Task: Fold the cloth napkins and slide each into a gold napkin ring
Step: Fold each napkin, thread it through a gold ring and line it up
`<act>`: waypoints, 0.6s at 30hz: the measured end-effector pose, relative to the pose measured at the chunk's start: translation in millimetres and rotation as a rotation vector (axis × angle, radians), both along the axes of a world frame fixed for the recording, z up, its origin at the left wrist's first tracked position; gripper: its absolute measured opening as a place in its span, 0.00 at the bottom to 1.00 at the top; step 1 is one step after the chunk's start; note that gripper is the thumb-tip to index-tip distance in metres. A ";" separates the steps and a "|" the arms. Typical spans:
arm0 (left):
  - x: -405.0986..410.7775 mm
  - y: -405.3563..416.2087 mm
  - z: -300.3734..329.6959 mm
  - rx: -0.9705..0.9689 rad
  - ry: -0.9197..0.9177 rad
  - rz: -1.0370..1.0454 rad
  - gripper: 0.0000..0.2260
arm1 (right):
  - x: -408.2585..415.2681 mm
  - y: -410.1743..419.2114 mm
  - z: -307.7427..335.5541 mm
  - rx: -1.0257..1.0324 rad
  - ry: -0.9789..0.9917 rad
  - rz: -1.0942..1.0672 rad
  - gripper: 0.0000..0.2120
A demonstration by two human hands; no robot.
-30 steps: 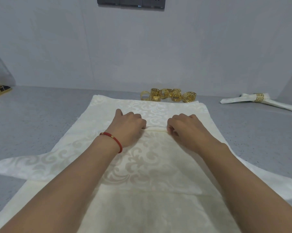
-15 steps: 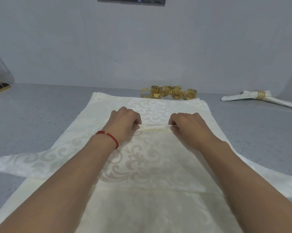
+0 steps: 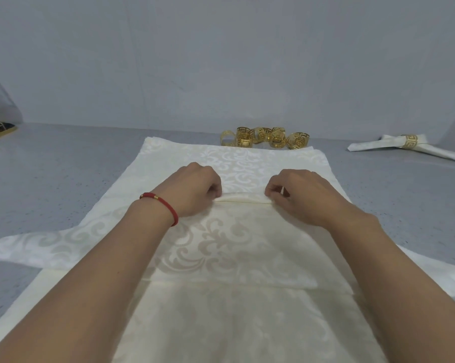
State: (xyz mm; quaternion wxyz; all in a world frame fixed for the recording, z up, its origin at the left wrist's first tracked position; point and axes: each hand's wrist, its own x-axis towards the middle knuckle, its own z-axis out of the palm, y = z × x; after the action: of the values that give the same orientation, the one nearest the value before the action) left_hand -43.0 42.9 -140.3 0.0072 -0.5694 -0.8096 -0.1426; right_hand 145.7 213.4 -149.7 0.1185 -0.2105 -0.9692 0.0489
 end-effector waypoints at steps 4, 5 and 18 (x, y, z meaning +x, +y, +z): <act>-3.2 -0.2 -2.3 -0.029 -0.032 0.005 0.10 | -0.3 6.3 -4.5 -0.057 -0.036 -0.018 0.09; -3.5 0.6 -2.9 -0.047 -0.018 0.010 0.09 | 0.0 7.0 -3.4 -0.057 -0.031 -0.024 0.07; 3.6 7.5 -5.5 -0.047 0.262 -0.080 0.11 | -7.2 7.1 -0.6 0.144 -0.064 -0.004 0.08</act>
State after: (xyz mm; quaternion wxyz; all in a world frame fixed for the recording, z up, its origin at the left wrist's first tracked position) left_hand -39.4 50.4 -145.8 0.0937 -0.6149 -0.7815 -0.0484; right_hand 138.4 220.5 -150.3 0.1023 -0.2047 -0.9731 -0.0277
